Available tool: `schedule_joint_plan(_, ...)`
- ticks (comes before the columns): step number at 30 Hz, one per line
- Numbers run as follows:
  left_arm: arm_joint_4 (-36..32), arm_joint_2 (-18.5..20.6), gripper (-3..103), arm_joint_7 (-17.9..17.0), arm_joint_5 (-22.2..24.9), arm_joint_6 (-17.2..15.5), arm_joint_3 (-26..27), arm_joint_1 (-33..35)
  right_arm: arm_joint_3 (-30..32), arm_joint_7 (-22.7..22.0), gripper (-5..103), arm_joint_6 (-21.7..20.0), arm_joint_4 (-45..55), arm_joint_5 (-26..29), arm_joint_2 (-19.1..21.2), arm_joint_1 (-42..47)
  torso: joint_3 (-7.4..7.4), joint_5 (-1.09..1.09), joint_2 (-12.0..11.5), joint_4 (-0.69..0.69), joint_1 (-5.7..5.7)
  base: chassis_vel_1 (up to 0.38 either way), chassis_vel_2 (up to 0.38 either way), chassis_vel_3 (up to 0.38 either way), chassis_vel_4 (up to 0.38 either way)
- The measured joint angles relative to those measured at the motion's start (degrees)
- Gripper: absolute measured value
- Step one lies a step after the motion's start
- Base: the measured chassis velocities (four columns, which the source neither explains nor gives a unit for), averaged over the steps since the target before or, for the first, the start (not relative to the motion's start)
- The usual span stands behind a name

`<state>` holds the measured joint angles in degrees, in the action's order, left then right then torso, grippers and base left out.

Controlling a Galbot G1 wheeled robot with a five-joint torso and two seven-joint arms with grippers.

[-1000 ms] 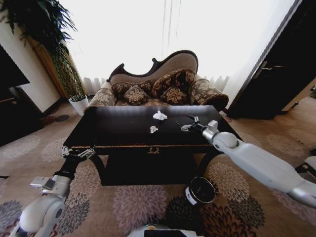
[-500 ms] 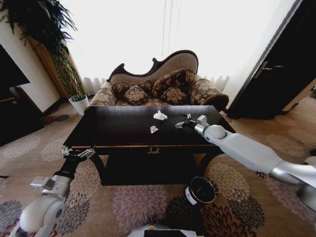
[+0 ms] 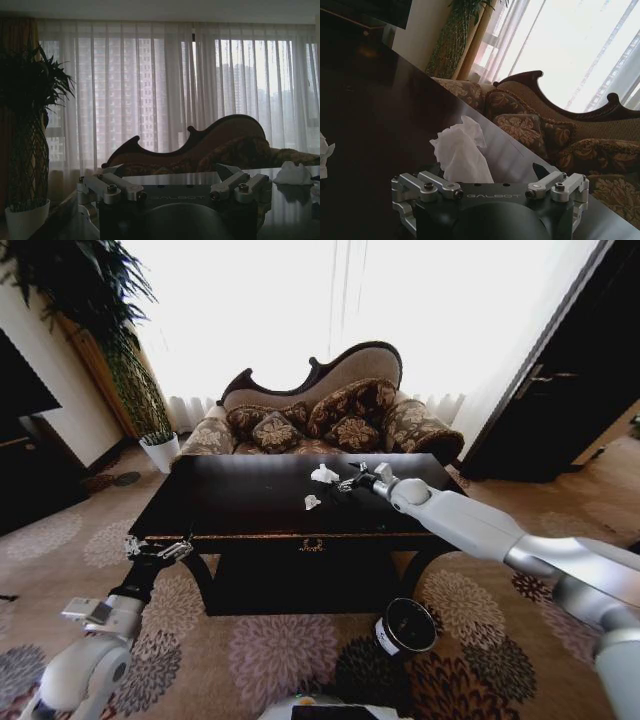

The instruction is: Move to the front of the table and place the trash on the table into the trash bin.

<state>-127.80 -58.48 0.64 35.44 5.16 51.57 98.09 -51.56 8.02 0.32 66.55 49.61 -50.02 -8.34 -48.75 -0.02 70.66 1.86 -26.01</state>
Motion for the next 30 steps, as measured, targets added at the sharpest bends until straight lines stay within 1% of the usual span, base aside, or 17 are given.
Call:
schedule_joint_plan(4,0.00,0.00,100,0.00,0.00,0.00,0.00,0.00,-0.88,0.13,100,0.21,-2.80,-0.83,-1.66,-0.23,0.00,0.00,0.00,0.00,0.00,0.000,0.000,0.000,0.000)
schedule_joint_plan(13,0.00,0.00,100,0.00,0.00,0.00,0.00,0.00,-1.95,0.44,100,0.46,-5.01,-1.25,-3.63,-0.64,0.01,0.00,0.00,0.01,0.01,0.000,0.000,0.000,0.000)
schedule_joint_plan(16,0.00,0.00,100,0.00,0.00,0.00,0.00,0.00,-2.35,0.64,101,0.51,-5.73,-1.79,-4.24,-0.98,0.01,0.00,0.00,0.01,0.01,0.000,0.000,0.000,0.000)
schedule_joint_plan(18,0.00,0.00,100,0.00,0.00,0.00,0.00,0.00,-2.91,0.96,92,0.63,-6.26,-2.33,-4.67,-1.31,0.01,0.00,0.01,0.01,0.01,0.000,0.000,0.000,0.000)
schedule_joint_plan(19,0.00,0.00,100,0.00,0.00,0.00,0.00,0.00,-2.91,0.96,92,0.63,-6.26,-2.33,-4.67,-1.31,0.01,0.00,0.01,0.01,0.01,0.000,0.000,0.000,0.000)
schedule_joint_plan(22,0.00,0.00,100,0.00,0.00,0.00,0.00,0.00,-3.51,1.27,77,0.85,-7.41,-2.60,-5.65,-1.72,0.01,0.00,0.01,0.01,0.01,0.000,0.000,0.000,0.000)
schedule_joint_plan(23,0.00,0.00,100,0.00,0.00,0.00,0.00,0.00,-3.51,1.27,77,0.85,-7.41,-2.60,-5.65,-1.72,0.01,0.00,0.01,0.01,0.01,0.000,0.000,0.000,0.000)
schedule_joint_plan(26,0.00,0.00,100,0.00,0.00,0.00,0.00,0.00,-3.69,1.33,60,1.09,-8.36,-2.65,-6.70,-1.88,0.00,0.00,0.00,0.00,0.01,0.000,0.000,0.000,0.000)
schedule_joint_plan(28,0.00,0.00,100,0.00,0.00,0.00,0.00,0.00,-3.71,1.33,60,1.13,-8.41,-2.66,-6.84,-1.88,0.00,0.01,0.00,0.00,0.00,0.000,0.000,0.000,0.000)
schedule_joint_plan(30,0.00,0.00,100,0.00,0.00,0.00,0.00,0.00,-3.73,1.35,49,1.15,-8.37,-2.67,-7.01,-1.88,-0.01,0.01,0.00,0.00,0.00,0.000,0.000,0.000,0.000)
